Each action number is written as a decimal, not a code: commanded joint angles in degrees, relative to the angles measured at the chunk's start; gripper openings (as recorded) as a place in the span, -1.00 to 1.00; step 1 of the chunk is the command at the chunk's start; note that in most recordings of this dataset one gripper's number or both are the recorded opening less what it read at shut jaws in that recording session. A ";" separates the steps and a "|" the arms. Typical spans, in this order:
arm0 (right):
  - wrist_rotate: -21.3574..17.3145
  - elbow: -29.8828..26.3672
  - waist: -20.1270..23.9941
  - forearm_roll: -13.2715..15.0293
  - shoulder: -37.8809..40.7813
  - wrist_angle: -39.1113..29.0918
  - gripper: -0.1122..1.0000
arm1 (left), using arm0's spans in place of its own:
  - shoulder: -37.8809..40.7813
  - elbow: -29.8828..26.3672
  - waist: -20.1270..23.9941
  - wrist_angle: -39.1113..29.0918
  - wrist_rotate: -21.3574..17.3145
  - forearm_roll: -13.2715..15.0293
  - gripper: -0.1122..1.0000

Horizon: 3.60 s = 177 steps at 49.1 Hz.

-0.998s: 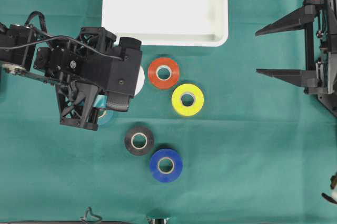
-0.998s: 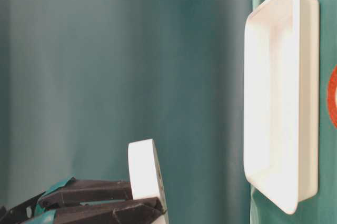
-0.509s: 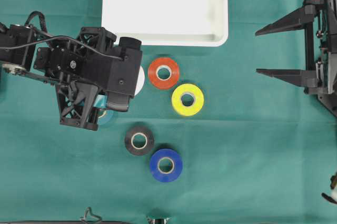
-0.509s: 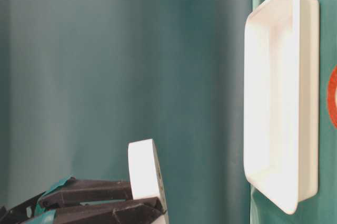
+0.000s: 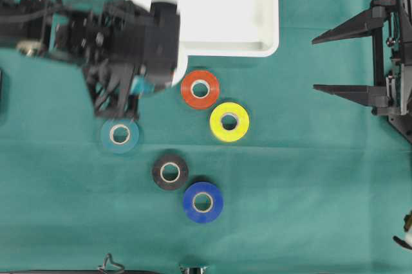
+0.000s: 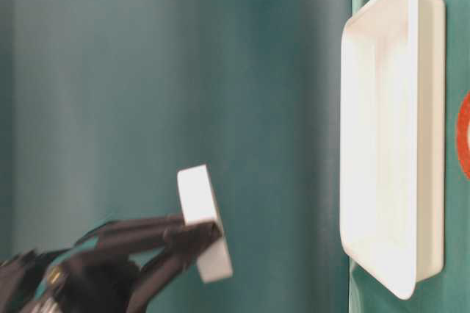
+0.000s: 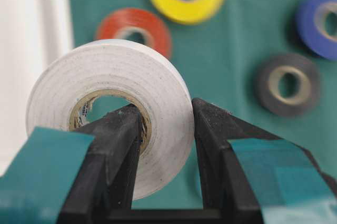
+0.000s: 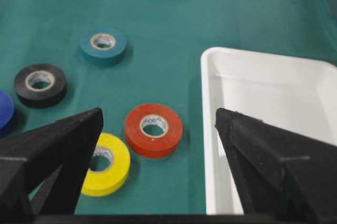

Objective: Pick up the tape from a random location and place it into the white case.
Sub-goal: 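Lift the white tape and carry it over the white tray, then lower the white tape into the tray and open the left gripper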

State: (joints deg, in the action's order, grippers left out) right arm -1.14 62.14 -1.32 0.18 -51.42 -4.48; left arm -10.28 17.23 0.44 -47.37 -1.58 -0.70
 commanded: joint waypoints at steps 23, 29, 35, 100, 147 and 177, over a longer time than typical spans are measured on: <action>0.18 -1.41 0.00 0.26 0.18 -0.53 0.85 | 2.90 -3.16 17.58 1.93 -0.44 -0.26 -0.36; 0.18 -1.41 0.00 0.26 0.18 -0.62 0.85 | 2.81 -3.16 19.86 1.93 -0.44 -0.35 -0.36; 0.18 -1.41 0.00 0.26 0.26 -0.62 0.85 | 2.81 -3.16 20.30 1.93 -0.44 -0.26 -0.36; 0.18 -1.49 0.00 0.35 0.26 -0.62 0.85 | 11.78 -13.80 18.11 5.36 -0.44 -0.09 -0.36; 0.18 -1.58 0.00 0.26 0.26 -0.79 0.84 | 14.77 -16.44 17.31 3.25 -0.44 -0.18 -0.36; 0.18 -1.32 0.00 0.26 1.23 -0.88 0.84 | 21.45 -8.96 18.28 11.43 -0.35 -0.09 -0.36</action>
State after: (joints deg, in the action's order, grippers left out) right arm -1.05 62.14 -1.32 0.44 -50.63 -5.54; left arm 11.51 8.17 18.46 -37.79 -1.93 -0.79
